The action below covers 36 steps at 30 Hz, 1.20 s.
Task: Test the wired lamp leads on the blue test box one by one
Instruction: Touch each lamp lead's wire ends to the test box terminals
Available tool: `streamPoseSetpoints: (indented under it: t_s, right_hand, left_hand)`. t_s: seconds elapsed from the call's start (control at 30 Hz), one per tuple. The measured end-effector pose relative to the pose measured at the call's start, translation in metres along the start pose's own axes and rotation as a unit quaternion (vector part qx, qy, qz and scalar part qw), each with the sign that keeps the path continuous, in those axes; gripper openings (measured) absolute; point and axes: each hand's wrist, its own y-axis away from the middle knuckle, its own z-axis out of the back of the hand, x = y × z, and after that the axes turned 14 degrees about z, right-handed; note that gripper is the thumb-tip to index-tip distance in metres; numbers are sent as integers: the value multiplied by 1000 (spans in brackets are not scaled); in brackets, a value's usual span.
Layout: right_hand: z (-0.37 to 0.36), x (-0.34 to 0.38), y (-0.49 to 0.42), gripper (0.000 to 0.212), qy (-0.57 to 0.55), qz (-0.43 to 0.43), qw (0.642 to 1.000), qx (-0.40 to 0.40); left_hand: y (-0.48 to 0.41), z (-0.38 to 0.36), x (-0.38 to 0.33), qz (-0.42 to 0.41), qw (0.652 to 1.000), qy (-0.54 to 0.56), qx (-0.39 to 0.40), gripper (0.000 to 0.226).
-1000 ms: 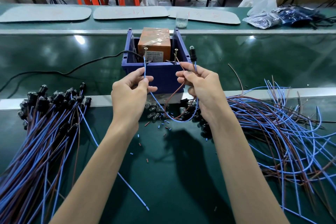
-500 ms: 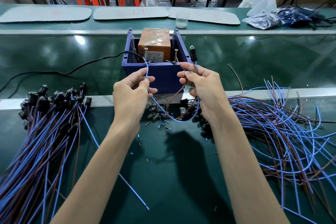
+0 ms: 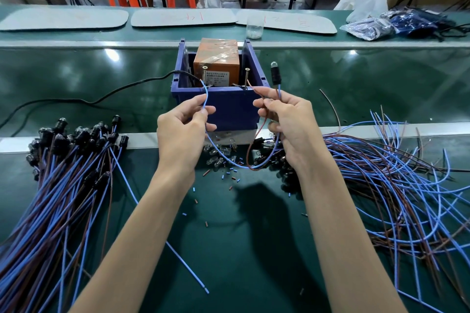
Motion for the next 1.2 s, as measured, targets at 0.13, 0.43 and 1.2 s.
streamPoseSetpoints:
  t_s: [0.13,0.43,1.2]
  right_hand:
    - [1,-2,-1,35,-6,-1,1000,-3]
    - [4,-5,-4,36,-27,8,1000,-1]
    - [8,-6,-7,33,-59,-2,998,-16]
  left_hand:
    - [1,0,0,1,1000,0,3,28]
    - [2,0,-1,0,1000,-1,-1,29]
    - [-5,25,-20,-1,999,-40,-19,32]
